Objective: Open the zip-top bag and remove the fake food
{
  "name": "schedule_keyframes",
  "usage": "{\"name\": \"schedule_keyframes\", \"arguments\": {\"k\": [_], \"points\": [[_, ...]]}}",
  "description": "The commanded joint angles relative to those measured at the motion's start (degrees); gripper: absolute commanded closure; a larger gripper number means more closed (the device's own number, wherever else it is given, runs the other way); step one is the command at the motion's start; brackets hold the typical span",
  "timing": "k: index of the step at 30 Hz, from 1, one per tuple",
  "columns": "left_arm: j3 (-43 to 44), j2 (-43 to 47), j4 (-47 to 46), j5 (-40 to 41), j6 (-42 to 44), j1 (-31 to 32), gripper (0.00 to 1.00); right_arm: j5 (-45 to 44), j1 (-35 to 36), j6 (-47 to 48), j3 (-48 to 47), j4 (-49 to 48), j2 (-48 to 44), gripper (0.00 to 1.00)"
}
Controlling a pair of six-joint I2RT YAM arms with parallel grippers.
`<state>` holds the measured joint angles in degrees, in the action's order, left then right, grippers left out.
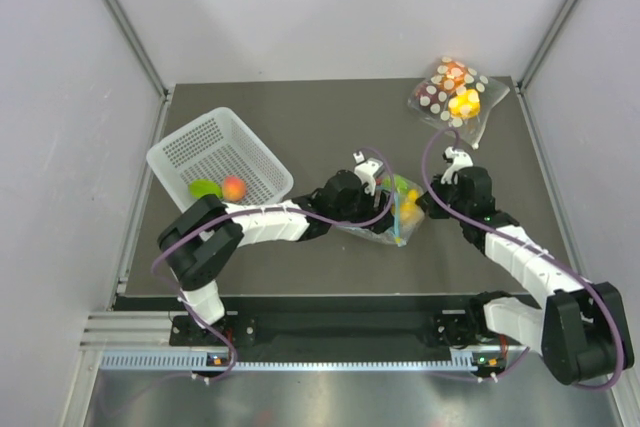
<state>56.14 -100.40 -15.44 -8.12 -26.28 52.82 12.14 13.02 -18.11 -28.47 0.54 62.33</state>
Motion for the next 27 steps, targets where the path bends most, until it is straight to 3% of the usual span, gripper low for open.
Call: {"name": "schedule_keyframes", "arguments": {"k": [1, 14, 27], "points": [[2.3, -0.8, -5.2, 1.8, -0.1, 0.2, 0.26, 1.1, 0.3, 0.5, 0.5, 4.1, -2.6, 1.00], [-1.6, -2.6, -18.4, 0.0, -5.5, -0.3, 0.27, 4.5, 1.8, 3.4, 2.1, 9.8, -6.5, 1.00], [-1.2, -5.6, -17.3, -3.3, -5.9, 1.4, 0.31, 4.6, 3.0, 2.4, 0.8, 10.1, -6.5, 1.00]]}}
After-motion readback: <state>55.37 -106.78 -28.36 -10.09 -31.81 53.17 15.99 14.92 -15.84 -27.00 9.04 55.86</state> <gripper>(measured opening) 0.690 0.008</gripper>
